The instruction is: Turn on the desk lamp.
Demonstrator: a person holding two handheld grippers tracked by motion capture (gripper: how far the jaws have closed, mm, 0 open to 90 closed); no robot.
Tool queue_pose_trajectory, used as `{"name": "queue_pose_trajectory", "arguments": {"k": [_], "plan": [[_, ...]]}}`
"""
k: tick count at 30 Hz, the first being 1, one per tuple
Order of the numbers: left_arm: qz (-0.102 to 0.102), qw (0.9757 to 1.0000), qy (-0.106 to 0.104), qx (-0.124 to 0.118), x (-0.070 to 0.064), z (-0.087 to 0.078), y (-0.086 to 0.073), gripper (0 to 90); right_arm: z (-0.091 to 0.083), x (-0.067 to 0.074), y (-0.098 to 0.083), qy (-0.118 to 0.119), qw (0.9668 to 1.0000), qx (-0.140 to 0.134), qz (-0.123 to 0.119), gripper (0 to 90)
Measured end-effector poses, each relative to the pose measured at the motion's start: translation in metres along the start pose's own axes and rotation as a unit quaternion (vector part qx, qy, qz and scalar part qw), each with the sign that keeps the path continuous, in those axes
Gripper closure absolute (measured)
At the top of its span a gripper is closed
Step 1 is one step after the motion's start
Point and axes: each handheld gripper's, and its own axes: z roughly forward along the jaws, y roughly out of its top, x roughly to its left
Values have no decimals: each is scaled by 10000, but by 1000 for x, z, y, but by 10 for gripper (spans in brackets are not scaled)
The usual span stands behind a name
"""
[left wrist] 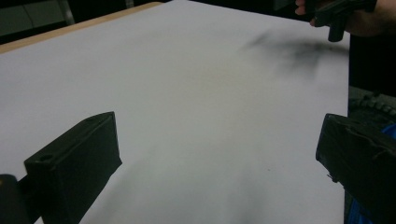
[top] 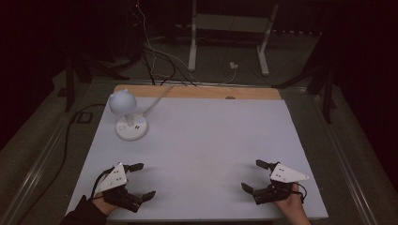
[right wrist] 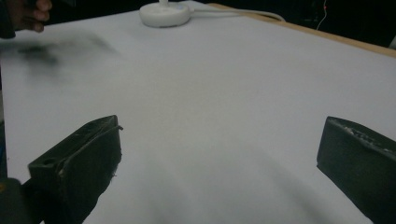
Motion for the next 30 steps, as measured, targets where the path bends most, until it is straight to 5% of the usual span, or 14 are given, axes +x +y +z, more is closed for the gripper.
{"name": "queue_pose_trajectory", "arguments": {"k": [10,17,30], "plan": [[-70,9999,100,-35,4,-1,-1,2,0,1,1,-96,9999,-27,-71,0],[-41,9998,-76,205,3,4,0,2,2,0,-2,-46,10000,72,-5,0],[167,9982,-76,569,-4,5,-2,2,1,8,6,81,9999,-94,-2,0]]}}
